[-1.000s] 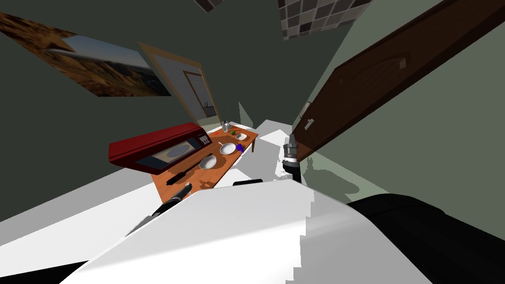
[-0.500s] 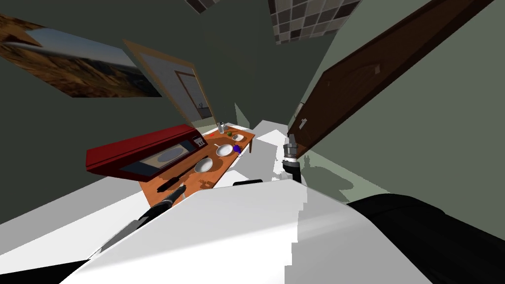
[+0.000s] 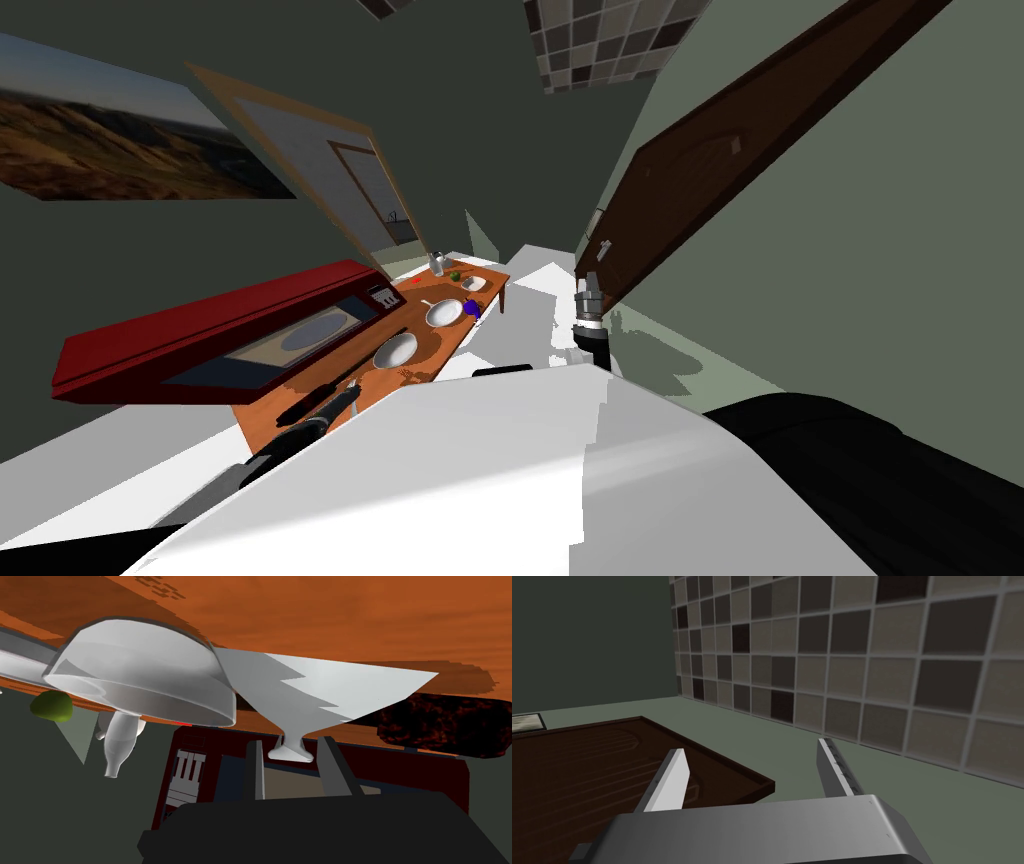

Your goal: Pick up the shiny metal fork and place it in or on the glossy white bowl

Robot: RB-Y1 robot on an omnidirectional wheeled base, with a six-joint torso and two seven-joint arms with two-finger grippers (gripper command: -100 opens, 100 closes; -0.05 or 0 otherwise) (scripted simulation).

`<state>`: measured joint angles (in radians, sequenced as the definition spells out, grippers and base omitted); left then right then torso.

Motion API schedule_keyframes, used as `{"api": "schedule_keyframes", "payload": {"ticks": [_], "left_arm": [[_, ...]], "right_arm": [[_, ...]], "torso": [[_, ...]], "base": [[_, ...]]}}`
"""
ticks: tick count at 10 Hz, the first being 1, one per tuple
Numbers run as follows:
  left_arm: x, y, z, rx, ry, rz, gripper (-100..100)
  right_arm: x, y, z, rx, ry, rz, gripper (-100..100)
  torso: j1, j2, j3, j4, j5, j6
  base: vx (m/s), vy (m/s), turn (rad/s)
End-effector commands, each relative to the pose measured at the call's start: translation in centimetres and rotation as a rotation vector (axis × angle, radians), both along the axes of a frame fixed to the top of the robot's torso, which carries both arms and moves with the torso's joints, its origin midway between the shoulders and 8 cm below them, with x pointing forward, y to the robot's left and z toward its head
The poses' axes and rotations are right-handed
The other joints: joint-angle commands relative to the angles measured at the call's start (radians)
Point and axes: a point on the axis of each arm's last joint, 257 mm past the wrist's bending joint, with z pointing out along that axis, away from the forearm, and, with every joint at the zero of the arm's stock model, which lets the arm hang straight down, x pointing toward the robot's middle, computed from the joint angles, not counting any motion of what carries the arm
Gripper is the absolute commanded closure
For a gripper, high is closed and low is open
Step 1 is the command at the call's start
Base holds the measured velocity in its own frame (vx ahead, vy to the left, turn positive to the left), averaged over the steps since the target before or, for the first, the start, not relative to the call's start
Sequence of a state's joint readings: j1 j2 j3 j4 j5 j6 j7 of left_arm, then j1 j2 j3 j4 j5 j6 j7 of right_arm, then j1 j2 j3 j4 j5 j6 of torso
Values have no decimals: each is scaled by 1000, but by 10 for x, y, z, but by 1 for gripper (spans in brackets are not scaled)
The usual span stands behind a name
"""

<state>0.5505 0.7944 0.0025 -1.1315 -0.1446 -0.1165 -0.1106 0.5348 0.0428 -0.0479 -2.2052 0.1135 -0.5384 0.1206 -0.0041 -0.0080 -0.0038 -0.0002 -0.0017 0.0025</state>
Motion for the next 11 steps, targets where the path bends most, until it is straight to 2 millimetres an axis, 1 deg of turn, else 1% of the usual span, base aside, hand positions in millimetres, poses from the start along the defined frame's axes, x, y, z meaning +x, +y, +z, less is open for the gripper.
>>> {"api": "schedule_keyframes", "payload": {"ticks": [1,4,6,7,8,9,11], "left_arm": [[-10,11,2,-8,12,44,100],[-21,25,6,-19,21,107,100],[-27,35,12,-11,28,138,100],[-25,31,10,-14,24,124,100],[-24,33,12,-13,22,126,-100],[-23,33,12,-13,21,125,-100],[-23,33,12,-13,21,125,-100]], "right_arm": [[0,0,0,0,0,0,0],[0,0,0,0,0,0,0],[0,0,0,0,0,0,0],[0,0,0,0,0,0,0],[0,0,0,0,0,0,0],[0,0,0,0,0,0,0],[0,0,0,0,0,0,0]], "torso": [[0,0,0,0,0,0],[-3,-6,-4,-1,0,1],[0,-6,-4,-1,0,-1],[2,-7,-4,-2,0,-1],[3,-1,-1,-1,1,-2],[3,5,2,0,1,-3],[3,9,4,1,1,-3]], "base": [[195,-93,-130],[221,-90,-129],[217,-21,-57],[109,1,-15],[21,0,-5],[10,0,0],[0,0,0]]}}
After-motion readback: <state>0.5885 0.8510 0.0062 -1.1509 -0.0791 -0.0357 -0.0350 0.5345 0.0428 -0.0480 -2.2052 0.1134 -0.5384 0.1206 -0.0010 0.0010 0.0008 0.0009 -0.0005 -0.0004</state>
